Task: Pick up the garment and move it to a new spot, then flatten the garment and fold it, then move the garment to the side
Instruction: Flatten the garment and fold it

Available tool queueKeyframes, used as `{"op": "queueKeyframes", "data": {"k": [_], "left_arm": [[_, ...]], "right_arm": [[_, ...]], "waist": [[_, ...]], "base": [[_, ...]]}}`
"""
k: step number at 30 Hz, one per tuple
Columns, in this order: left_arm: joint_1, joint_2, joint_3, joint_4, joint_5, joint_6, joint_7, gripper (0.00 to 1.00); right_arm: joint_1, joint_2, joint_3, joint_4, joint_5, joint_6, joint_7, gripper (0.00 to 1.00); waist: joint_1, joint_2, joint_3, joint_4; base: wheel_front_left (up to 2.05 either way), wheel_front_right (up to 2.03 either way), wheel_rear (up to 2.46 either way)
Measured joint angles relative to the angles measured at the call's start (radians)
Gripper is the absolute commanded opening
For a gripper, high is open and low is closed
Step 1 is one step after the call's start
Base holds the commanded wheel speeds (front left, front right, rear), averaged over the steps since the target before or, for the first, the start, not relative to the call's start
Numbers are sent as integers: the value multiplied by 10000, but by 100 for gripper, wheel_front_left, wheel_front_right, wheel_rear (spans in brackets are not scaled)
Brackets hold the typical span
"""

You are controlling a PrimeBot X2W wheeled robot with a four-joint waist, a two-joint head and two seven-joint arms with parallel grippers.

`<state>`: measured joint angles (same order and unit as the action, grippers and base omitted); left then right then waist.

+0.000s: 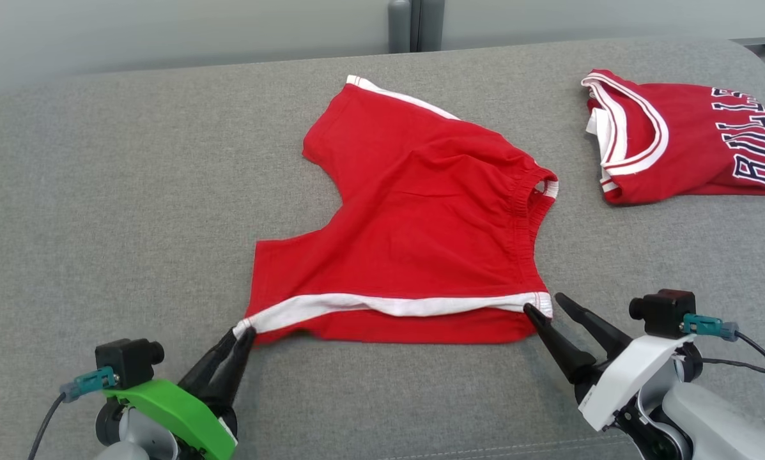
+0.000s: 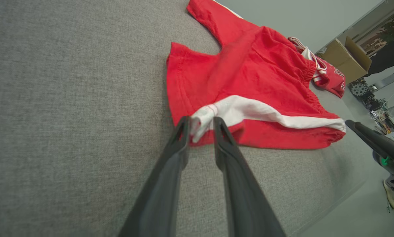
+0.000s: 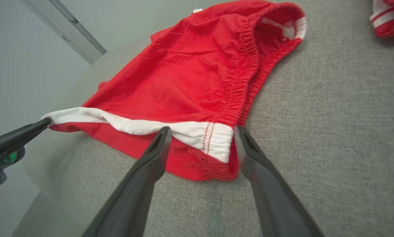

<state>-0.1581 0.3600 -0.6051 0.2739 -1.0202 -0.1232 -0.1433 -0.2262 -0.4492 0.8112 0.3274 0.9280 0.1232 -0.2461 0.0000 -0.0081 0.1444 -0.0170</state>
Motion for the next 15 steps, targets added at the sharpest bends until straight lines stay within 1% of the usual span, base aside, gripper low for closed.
{"op": "queueKeyframes", "data": {"k": [5, 9, 13, 15], "left_arm": [[203, 61, -190, 19, 46, 0, -73, 100], [454, 163, -205, 84, 75, 0, -178, 100], [474, 341, -63, 86, 117, 0, -424, 100], [474, 341, 0, 52, 117, 0, -483, 100]], "right_arm": [[210, -92, -102, -230, 46, 0, 0, 100], [420, -221, -493, -420, 48, 0, 0, 100], [662, -211, -986, -648, 48, 0, 0, 100], [755, -184, -1250, -765, 50, 0, 0, 100]], "waist": [[0, 0, -49, 14], [0, 0, -112, 27], [0, 0, -174, 45], [0, 0, -197, 53]], "base": [[0, 0, 0], [0, 0, 0], [0, 0, 0], [0, 0, 0]]}}
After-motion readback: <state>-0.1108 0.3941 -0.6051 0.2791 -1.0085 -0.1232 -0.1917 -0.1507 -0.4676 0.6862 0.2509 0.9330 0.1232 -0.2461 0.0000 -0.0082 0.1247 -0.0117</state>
